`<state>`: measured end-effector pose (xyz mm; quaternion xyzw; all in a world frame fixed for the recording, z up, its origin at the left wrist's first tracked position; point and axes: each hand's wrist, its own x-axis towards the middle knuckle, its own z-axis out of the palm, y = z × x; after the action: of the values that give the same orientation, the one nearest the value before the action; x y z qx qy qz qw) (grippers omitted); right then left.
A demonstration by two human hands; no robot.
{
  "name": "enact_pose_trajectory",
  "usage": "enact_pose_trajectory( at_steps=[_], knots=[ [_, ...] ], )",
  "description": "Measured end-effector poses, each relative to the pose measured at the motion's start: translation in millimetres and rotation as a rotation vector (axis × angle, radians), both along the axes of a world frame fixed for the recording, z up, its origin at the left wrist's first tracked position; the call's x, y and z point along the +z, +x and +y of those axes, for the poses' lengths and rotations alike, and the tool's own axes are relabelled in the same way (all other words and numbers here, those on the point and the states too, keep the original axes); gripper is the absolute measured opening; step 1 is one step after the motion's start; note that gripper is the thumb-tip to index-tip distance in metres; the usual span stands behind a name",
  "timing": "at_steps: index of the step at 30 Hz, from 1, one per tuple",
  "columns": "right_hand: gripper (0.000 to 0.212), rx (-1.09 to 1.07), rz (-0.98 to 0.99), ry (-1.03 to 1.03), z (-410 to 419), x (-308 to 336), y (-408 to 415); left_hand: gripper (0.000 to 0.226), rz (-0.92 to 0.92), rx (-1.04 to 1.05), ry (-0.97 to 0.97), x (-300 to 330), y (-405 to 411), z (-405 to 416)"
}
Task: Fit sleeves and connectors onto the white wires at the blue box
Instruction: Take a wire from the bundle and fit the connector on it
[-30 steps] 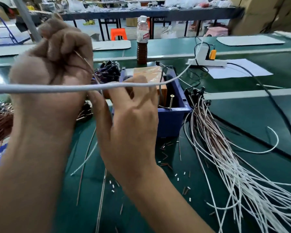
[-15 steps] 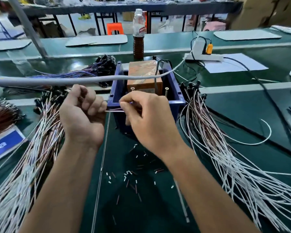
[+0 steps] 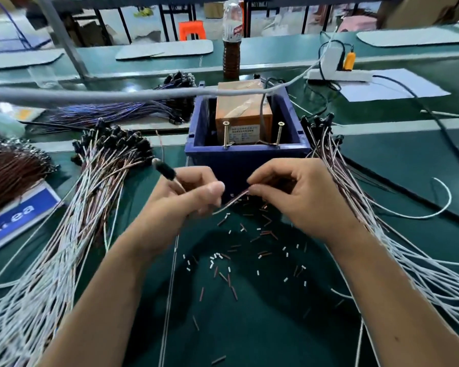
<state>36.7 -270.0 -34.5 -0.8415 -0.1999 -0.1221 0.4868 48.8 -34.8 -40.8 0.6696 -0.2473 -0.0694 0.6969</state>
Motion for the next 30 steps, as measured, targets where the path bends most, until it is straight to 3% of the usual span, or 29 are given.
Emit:
enact_pose_trajectory(
  at_steps=[4,8,11,19,30],
  knots=[
    [0.011,-0.024,0.044,0.064,-2,-6,1,0.017,-0.083,0.135,0.149,-15,-4,-22],
    [0.008,0.029,0.119,0.11,-1,-10,3,0.008,-0.42,0.436,0.419,-22,-4,-40],
    [0.01,0.023,0.144,0.169,-3,-13,5,0.006,-0.568,0.486,0.468,-22,-4,-41],
    [0.021,0.018,0.179,0.248,8,-25,5,0.012,-0.519,0.489,0.477,-21,-2,-36],
    [0.008,-0.026,0.157,0.232,6,-20,5,0.009,-0.508,0.46,0.487,-20,0,-31]
  ],
)
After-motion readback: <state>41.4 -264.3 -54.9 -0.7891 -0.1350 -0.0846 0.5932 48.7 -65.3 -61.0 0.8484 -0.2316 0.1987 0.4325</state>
